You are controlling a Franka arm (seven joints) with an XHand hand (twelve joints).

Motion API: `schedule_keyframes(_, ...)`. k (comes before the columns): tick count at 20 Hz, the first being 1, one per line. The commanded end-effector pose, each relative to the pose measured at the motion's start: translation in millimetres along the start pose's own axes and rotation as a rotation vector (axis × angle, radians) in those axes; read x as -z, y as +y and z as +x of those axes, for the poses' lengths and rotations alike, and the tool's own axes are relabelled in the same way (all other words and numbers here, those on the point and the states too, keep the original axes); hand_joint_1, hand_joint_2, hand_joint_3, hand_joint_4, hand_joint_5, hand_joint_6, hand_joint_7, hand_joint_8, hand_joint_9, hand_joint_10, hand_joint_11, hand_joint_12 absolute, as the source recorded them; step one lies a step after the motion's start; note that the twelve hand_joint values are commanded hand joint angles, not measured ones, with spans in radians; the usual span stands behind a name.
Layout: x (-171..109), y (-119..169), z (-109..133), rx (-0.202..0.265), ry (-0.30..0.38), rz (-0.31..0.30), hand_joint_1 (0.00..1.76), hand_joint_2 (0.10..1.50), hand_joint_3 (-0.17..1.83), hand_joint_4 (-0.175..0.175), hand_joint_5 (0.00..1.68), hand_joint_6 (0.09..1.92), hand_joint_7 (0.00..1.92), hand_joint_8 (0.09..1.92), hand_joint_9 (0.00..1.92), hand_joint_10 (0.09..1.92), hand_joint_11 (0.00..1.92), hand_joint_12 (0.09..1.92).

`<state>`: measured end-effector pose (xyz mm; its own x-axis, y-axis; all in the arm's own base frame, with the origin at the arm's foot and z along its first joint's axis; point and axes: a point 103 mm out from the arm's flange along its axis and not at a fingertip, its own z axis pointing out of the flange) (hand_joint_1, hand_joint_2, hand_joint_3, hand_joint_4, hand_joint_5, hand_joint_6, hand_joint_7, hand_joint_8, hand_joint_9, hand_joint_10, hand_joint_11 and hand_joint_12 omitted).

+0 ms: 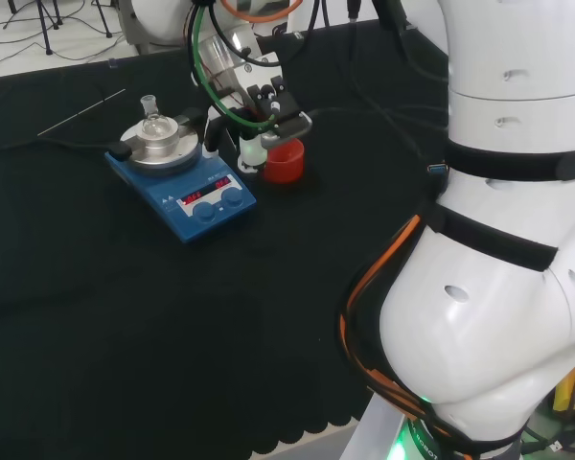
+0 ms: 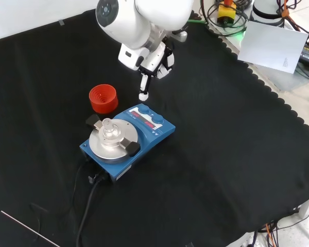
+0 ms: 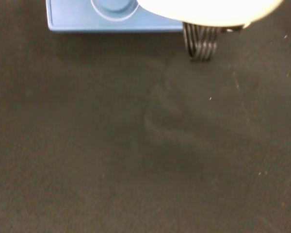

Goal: Turn on the heater.

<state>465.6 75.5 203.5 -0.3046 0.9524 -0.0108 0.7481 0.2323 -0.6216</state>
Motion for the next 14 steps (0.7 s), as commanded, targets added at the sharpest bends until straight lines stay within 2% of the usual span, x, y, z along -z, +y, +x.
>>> schedule_keyframes(1,-10,2,4,0.005,-0.014,0.033,1.49,0.57,1.22,-0.030,0.44,0.09,1.71,1.71,1.84,1.61,1.69,1.57)
schedule_keyframes(14,-24,10,26,0.030,-0.043,0.079,1.50,0.56,1.25,-0.028,0.43,0.09,1.71,1.72,1.85,1.61,1.70,1.57)
